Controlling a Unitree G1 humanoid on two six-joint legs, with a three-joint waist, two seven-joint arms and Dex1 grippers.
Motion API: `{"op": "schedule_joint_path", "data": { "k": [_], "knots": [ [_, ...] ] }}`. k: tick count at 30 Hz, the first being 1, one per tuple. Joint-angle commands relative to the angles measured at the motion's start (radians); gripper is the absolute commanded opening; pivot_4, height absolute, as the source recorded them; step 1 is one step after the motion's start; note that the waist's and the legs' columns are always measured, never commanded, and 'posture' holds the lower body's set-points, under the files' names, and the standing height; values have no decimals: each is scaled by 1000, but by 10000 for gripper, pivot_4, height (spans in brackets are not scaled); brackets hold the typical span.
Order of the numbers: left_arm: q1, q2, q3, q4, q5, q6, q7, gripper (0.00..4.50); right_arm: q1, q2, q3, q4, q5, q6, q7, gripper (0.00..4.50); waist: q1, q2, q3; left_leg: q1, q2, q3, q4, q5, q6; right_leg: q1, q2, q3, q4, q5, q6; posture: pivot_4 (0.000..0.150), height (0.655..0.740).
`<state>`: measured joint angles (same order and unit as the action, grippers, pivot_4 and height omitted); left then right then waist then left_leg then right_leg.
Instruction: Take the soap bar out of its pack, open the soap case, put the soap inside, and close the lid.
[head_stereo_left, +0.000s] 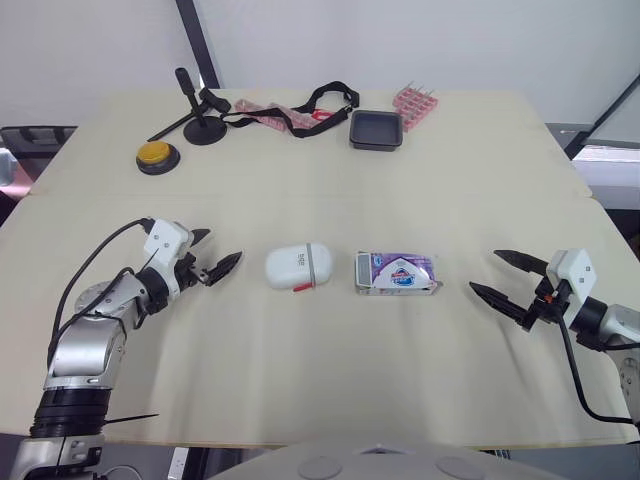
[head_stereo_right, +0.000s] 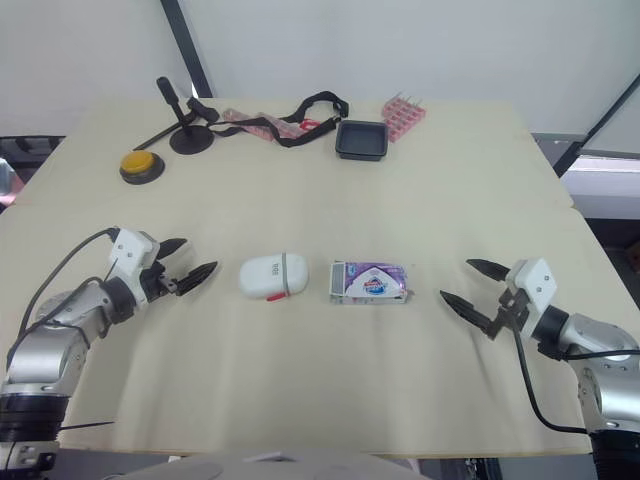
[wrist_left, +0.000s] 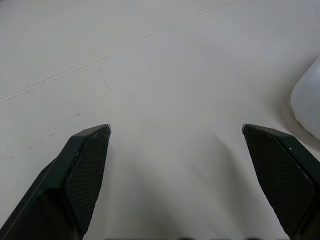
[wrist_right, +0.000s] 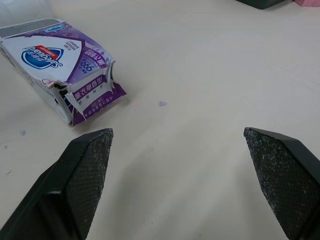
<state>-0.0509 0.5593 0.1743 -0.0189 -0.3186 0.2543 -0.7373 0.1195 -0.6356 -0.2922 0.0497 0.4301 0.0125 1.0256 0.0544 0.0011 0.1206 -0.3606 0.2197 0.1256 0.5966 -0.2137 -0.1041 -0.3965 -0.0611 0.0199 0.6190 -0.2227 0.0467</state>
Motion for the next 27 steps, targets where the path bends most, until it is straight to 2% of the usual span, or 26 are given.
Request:
{"op": "schedule_joint_path", "data": {
  "k": [1, 16, 22, 27],
  "knots": [
    [-14, 6, 4, -15, -10, -16, -12, 44866, -7, -13, -16, -26, 20, 1, 6, 45000, 0, 0, 0, 0, 0, 0, 0, 0, 0, 0, 0, 0, 0, 0, 0, 1500, 7400],
    [-70, 11, 14, 43, -29, -31, -73, 44866, -46, -66, -31, 30, 12, 12, 50, 45000, -1, 0, 0, 0, 0, 0, 1, 0, 1, 0, 0, 0, 1, 0, 0, 1500, 7400],
    [-162, 27, -25, -26, -129, 4, -237, 44866, -216, -194, 28, -31, 55, 139, 163, 45000, 0, 0, 0, -2, -1, 0, 5, 0, 2, -3, 0, 1, 6, 0, 0, 1500, 7400],
    [-93, 70, -95, -192, -209, 42, -386, 44866, -318, -277, 184, -126, 35, 267, 271, 45000, 1, 0, 0, -2, 0, 0, 4, 0, 2, -4, 0, 0, 7, 0, 0, 1500, 7400]
  ]
}}
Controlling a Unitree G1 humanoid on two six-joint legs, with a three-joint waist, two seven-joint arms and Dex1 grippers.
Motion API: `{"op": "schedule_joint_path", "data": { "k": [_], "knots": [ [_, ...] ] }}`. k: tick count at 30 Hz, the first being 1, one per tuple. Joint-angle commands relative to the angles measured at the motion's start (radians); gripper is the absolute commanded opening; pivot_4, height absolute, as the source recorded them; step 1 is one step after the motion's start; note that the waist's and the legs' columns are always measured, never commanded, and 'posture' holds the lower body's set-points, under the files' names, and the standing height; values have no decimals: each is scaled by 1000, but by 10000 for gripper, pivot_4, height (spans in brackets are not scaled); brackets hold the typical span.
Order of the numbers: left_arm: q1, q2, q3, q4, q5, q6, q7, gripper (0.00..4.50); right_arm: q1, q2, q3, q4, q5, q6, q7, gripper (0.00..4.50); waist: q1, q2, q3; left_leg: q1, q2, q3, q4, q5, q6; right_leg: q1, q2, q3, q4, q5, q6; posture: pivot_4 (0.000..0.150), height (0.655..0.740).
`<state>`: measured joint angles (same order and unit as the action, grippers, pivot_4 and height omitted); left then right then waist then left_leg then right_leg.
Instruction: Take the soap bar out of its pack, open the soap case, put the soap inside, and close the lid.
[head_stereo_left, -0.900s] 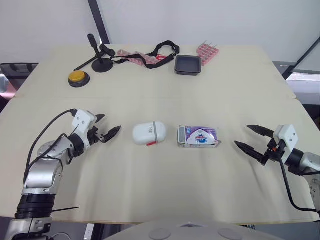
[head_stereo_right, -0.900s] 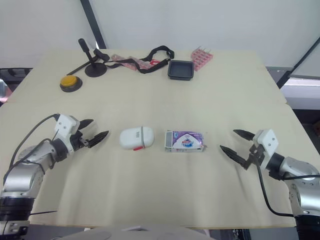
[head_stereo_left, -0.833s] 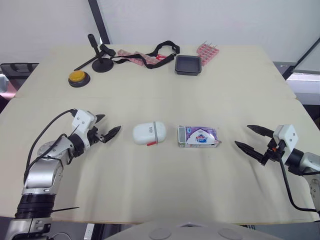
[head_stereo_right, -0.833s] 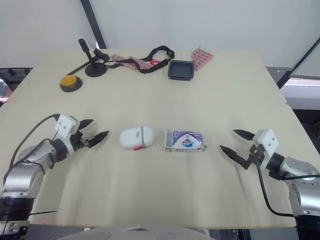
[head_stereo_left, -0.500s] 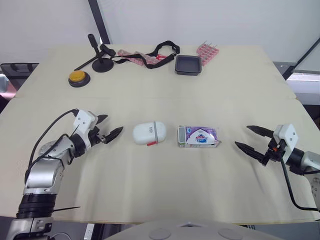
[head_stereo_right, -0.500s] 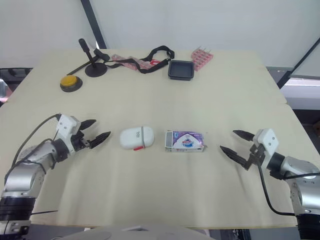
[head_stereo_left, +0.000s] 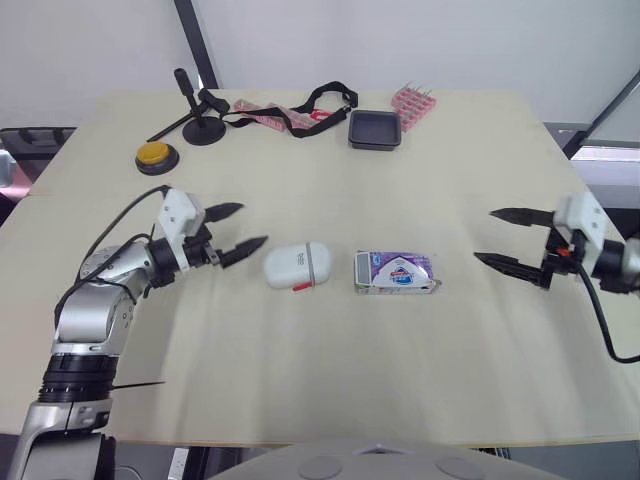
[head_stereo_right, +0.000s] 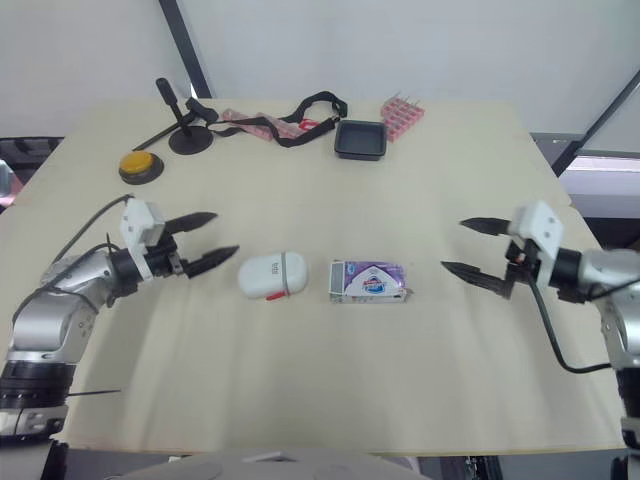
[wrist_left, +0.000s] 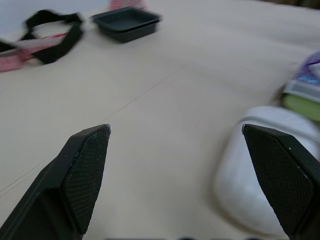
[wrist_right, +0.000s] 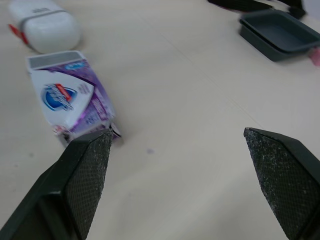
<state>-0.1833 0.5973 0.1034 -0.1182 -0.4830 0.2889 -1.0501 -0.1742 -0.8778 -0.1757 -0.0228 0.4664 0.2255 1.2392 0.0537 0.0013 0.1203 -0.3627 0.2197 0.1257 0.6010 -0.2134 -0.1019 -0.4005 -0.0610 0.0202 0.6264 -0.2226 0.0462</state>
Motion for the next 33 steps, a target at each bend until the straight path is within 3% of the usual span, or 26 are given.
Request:
{"op": "schedule_joint_path", "data": {
  "k": [1, 7, 13, 23, 33],
  "knots": [
    [69, 35, -30, -113, -44, -9, -92, 44866, -37, -45, 97, -64, -14, 64, 74, 45000, 2, 0, 0, -1, 0, 0, 0, 0, 0, 0, 0, 0, 0, 0, 0, 1500, 7400],
    [228, 10, -3, -140, -15, -128, -88, 44866, -97, -58, 194, -57, -74, 68, 107, 45000, 11, 0, 0, -10, 0, 0, 6, 0, 1, -11, 0, 0, 5, 0, 0, 1500, 7400],
    [345, 4, 10, -171, -9, -224, -85, 44866, -171, -19, 263, 5, -142, 41, 99, 45000, 13, 0, 0, -9, 0, 0, 9, 0, 1, -11, -1, 1, 8, 0, 0, 1500, 7400],
    [339, -1, -11, -156, -6, -261, -89, 44866, -299, 74, 368, 159, -243, -43, 114, 45000, 7, 0, 0, -10, 0, 1, 9, 1, 2, -15, 0, 1, 11, 0, 0, 1500, 7400],
    [345, -10, -29, -173, -4, -261, -65, 44866, -318, 115, 400, 202, -271, -82, 140, 45000, 10, 0, -1, -10, 0, 1, 10, 1, 2, -16, 0, 2, 12, 0, -1, 1500, 7400]
  ]
}}
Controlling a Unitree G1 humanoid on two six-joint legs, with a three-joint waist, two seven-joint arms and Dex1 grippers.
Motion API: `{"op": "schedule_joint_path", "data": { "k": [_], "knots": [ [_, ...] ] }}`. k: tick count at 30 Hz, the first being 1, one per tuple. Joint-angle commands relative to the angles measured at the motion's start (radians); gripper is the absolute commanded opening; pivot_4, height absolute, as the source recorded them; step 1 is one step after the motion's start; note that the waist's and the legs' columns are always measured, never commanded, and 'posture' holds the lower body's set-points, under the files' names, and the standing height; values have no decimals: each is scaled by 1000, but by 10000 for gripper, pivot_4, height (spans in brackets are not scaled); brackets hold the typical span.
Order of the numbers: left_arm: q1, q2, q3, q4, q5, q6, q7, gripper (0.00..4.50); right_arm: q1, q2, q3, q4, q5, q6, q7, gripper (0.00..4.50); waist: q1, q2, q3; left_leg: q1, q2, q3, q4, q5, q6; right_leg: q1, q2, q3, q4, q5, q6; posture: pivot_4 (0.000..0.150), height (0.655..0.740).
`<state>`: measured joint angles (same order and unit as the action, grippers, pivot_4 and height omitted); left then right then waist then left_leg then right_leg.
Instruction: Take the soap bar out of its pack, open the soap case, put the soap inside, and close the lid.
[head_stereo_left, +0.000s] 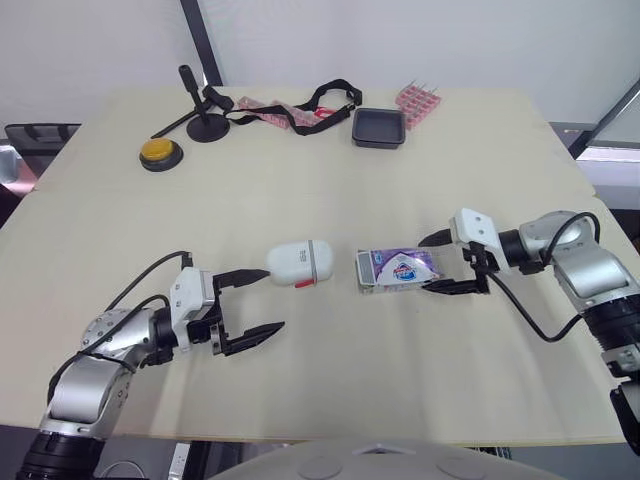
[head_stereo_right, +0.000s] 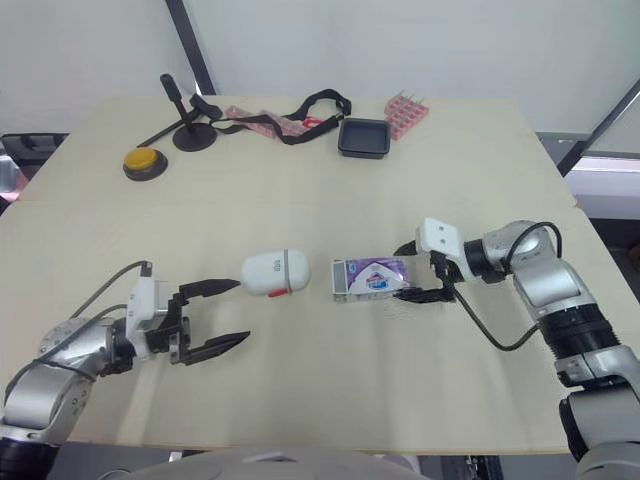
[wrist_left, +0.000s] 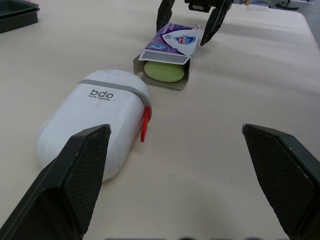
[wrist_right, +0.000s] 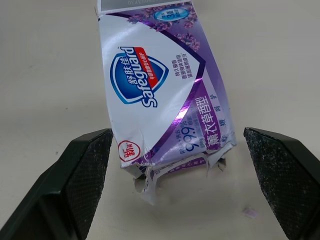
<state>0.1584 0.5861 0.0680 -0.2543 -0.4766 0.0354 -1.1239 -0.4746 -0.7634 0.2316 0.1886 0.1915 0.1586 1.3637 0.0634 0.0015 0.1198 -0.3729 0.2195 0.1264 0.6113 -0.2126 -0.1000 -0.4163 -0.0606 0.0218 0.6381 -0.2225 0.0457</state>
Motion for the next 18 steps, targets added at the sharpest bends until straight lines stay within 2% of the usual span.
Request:
{"op": "schedule_joint_path", "data": {
  "k": [1, 18],
  "knots": [
    [6, 1, 6, -40, -12, -4, 13, 44866, -19, 3, -7, -9, 1, -19, 17, 45000, 0, 0, 0, 0, 0, 0, 0, 0, 0, 0, 0, 0, 0, 0, 0, 1500, 7400],
    [32, 1, 7, -85, -23, 32, 72, 44866, -18, -1, 4, -6, -37, -97, 64, 45000, -1, 0, 0, 0, 0, 0, 1, 0, 0, 0, 0, 0, 1, 0, 0, 1500, 7400]
  ]
}}
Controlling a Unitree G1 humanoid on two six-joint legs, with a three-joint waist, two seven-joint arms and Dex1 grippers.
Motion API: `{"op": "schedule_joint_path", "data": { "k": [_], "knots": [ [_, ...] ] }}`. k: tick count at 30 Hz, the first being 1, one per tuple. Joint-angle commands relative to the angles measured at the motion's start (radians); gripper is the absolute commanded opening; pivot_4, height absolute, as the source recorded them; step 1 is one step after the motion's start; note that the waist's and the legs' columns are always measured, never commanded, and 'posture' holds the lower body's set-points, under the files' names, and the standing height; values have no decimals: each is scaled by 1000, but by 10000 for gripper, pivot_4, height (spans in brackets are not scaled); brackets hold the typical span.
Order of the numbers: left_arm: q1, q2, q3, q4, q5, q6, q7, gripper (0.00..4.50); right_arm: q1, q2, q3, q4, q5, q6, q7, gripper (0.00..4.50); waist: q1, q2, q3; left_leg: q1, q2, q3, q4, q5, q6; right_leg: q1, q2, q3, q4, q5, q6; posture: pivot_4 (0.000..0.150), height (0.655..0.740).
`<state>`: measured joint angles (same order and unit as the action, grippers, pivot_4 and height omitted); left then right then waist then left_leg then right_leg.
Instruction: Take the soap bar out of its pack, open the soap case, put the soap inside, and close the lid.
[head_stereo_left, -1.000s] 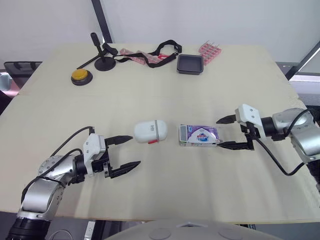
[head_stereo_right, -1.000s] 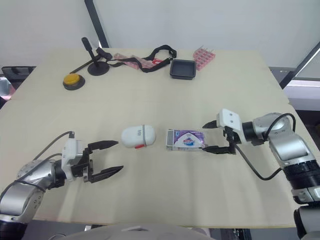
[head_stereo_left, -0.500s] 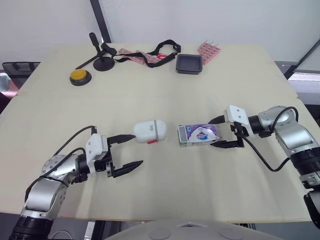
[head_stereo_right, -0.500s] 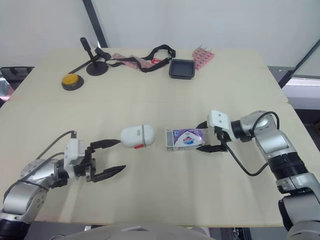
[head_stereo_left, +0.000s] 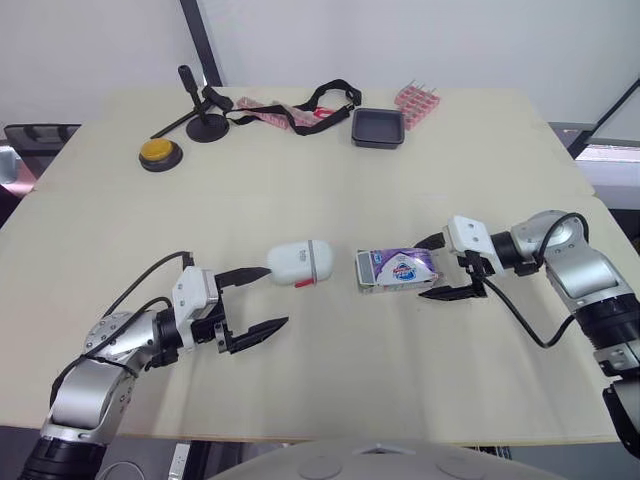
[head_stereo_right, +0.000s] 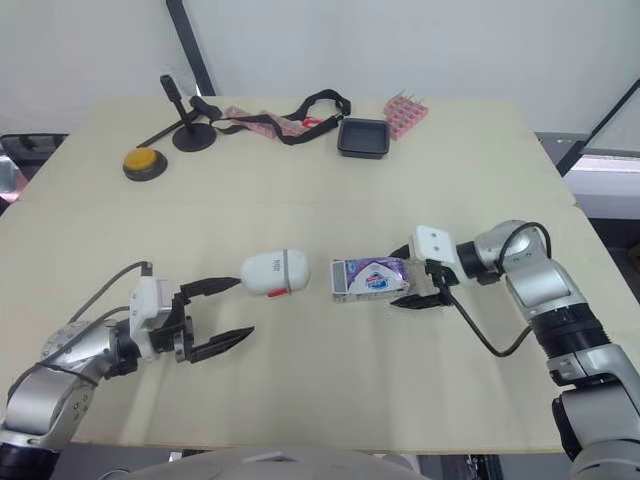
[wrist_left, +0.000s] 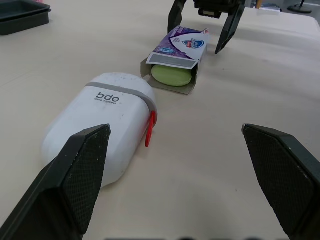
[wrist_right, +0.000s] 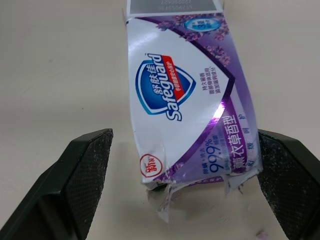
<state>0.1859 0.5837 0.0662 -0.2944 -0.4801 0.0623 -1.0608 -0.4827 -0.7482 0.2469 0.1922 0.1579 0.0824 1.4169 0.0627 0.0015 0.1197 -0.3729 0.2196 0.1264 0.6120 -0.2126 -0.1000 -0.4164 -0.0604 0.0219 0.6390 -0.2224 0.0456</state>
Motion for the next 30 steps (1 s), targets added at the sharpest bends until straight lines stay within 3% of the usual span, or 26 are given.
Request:
{"op": "schedule_joint_path", "data": {
  "k": [1, 3, 8, 26, 29, 30],
  "knots": [
    [4, 3, 7, -45, -19, 7, 11, 44866, -9, -15, -12, -4, -6, -25, 9, 45000, 0, 0, 0, 0, 0, 0, 0, 0, 0, 0, 0, 0, 0, 0, 0, 1500, 7400],
    [3, 2, 4, -45, -19, 11, 15, 44971, -8, -12, -13, 1, -9, -29, 6, 42444, 1, 0, 0, 0, 0, 0, 0, 0, 0, 0, 0, 0, 0, 0, 0, 1500, 7400],
    [-7, -2, -3, -44, -19, 23, 26, 45000, -9, -4, -14, 14, -16, -43, -8, 26702, 0, 0, 0, 0, 0, 0, 1, 0, 0, 0, 0, 0, 1, 0, 0, 1500, 7400],
    [-14, -5, -5, -28, -10, 31, 37, 45000, -7, -11, -25, -5, -3, -22, -25, 26702, -2, 0, 0, 0, 0, 0, 2, 0, 0, 0, 0, 0, 2, 0, 0, 1500, 7400],
    [-13, -7, -7, -27, -8, 29, 38, 45000, -5, -12, -29, -6, -7, -21, -33, 19977, -2, 0, 0, 0, 0, 0, 2, 0, 0, 0, 0, 0, 2, 0, 0, 1500, 7400],
    [-14, -8, -7, -26, -7, 29, 39, 45000, -5, -12, -30, -5, -7, -23, -34, 19977, -2, 0, 0, 0, 0, 0, 2, 0, 0, 0, 0, 0, 2, 0, 0, 1500, 7400]
  ]
}}
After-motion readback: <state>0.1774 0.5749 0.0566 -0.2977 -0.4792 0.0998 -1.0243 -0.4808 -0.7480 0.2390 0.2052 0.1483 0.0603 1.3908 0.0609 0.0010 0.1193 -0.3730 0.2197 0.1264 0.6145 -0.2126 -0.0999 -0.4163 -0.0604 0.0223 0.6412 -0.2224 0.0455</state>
